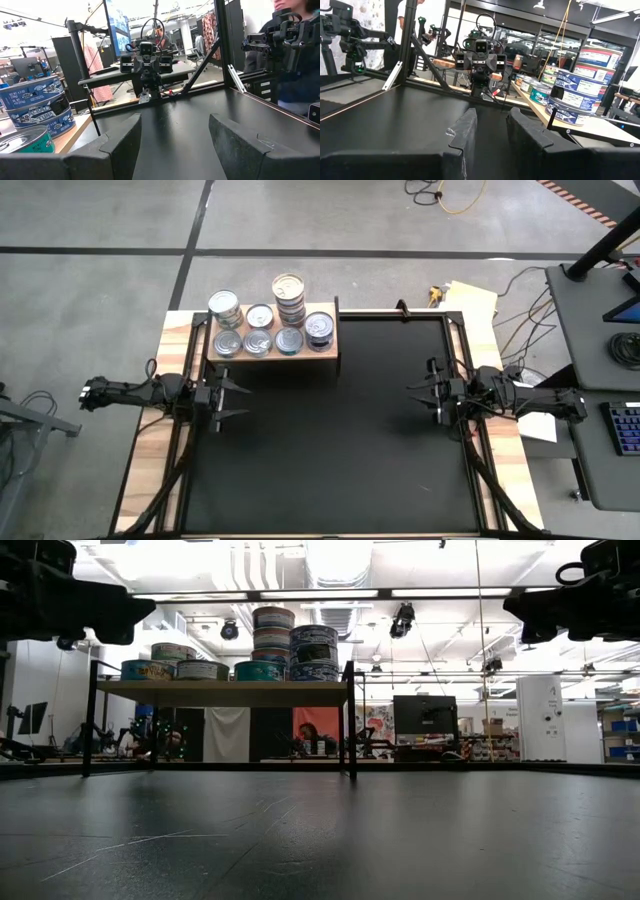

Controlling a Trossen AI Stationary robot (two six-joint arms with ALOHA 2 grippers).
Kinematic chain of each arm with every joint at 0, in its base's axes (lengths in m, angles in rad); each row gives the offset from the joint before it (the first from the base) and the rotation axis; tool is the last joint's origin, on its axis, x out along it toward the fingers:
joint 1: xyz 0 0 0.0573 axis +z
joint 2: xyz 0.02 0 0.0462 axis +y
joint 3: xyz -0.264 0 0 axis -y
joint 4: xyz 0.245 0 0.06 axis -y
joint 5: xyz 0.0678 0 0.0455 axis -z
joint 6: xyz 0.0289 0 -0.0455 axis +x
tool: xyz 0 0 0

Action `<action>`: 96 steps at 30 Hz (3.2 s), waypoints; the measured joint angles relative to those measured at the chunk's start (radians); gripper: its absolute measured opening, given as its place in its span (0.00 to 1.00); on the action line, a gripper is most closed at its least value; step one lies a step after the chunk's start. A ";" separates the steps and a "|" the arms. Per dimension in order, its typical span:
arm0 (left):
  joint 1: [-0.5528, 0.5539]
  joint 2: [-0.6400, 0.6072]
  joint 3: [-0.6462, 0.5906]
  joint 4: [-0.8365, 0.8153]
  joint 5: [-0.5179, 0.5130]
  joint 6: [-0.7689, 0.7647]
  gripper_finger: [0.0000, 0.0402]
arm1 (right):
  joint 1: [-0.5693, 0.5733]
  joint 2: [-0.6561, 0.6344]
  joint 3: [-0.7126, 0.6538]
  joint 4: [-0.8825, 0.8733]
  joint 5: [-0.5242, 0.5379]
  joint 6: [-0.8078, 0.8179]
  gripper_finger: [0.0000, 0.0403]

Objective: Stack canned seafood by type on shelf
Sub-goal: Return to Home Position

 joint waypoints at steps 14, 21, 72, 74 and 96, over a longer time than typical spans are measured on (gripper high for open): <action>0.000 0.000 0.000 0.000 0.000 0.000 0.54 | 0.000 0.000 0.000 0.000 0.000 -0.001 0.21; 0.000 0.000 0.000 0.000 0.000 0.000 0.54 | 0.000 0.000 0.000 0.000 0.000 0.000 0.17; 0.000 0.000 0.000 0.000 0.000 0.000 0.54 | 0.000 0.000 0.000 0.000 0.000 -0.001 0.18; 0.000 0.000 0.000 0.000 0.000 0.000 0.54 | 0.000 0.000 0.000 0.000 0.000 0.000 0.20; 0.000 0.000 0.000 0.000 0.000 0.000 0.54 | 0.000 0.000 0.000 0.000 0.000 0.000 0.23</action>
